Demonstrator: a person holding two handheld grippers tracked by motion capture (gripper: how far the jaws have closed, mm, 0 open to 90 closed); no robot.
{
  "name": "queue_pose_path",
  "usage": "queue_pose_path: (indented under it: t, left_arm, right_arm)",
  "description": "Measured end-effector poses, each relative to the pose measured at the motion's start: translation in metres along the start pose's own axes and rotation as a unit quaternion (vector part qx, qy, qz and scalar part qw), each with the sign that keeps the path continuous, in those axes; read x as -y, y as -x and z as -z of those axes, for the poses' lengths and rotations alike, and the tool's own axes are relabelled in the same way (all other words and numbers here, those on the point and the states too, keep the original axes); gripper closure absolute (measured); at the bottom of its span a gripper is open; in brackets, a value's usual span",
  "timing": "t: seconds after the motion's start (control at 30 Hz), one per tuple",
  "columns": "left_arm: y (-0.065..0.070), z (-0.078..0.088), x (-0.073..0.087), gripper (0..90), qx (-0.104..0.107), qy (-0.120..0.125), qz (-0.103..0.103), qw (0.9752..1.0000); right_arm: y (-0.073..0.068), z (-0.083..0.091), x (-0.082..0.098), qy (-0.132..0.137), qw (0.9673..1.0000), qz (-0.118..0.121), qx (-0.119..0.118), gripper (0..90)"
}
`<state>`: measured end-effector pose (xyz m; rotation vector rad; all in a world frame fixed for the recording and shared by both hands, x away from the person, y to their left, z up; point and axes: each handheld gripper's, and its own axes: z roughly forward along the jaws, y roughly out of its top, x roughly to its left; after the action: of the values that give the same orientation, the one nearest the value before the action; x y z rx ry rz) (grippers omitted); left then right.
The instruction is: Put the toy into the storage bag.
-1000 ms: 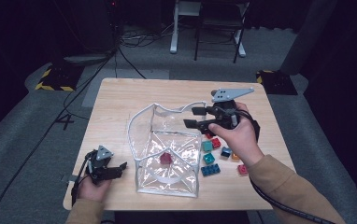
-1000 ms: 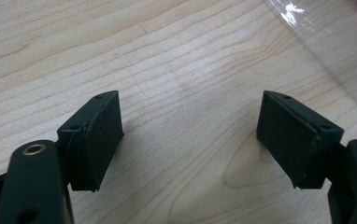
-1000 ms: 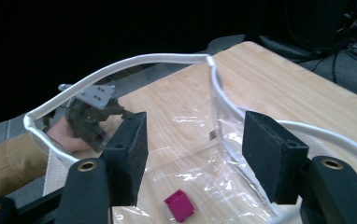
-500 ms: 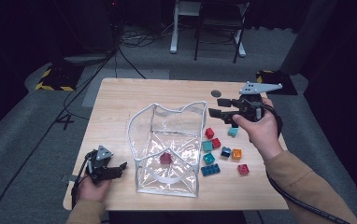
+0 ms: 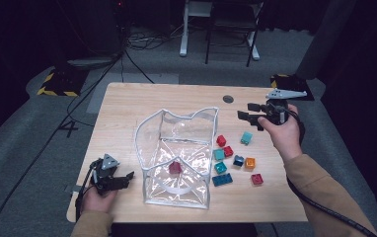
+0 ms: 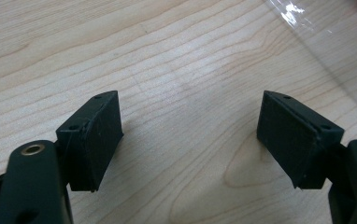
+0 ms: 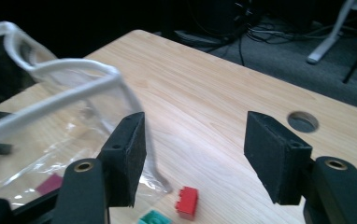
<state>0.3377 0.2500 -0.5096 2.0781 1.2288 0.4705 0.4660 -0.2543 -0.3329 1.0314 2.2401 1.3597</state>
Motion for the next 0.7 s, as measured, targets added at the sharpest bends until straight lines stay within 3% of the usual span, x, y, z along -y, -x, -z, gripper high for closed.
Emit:
queue_pose_path:
  t: [0.37,0.7]
  left_arm:
    - [-0.001,-0.001,-0.001,21.4,-0.002,-0.002,-0.002,1.0]
    - [-0.001,-0.001,-0.001,21.4,-0.001,-0.002,-0.002,1.0]
  right_arm:
    - [0.038,-0.022,0.027,-0.019,0.9981,-0.035,0.047,38.1]
    - [0.055,-0.032,0.05,-0.041,0.9951,-0.052,0.074,37.9]
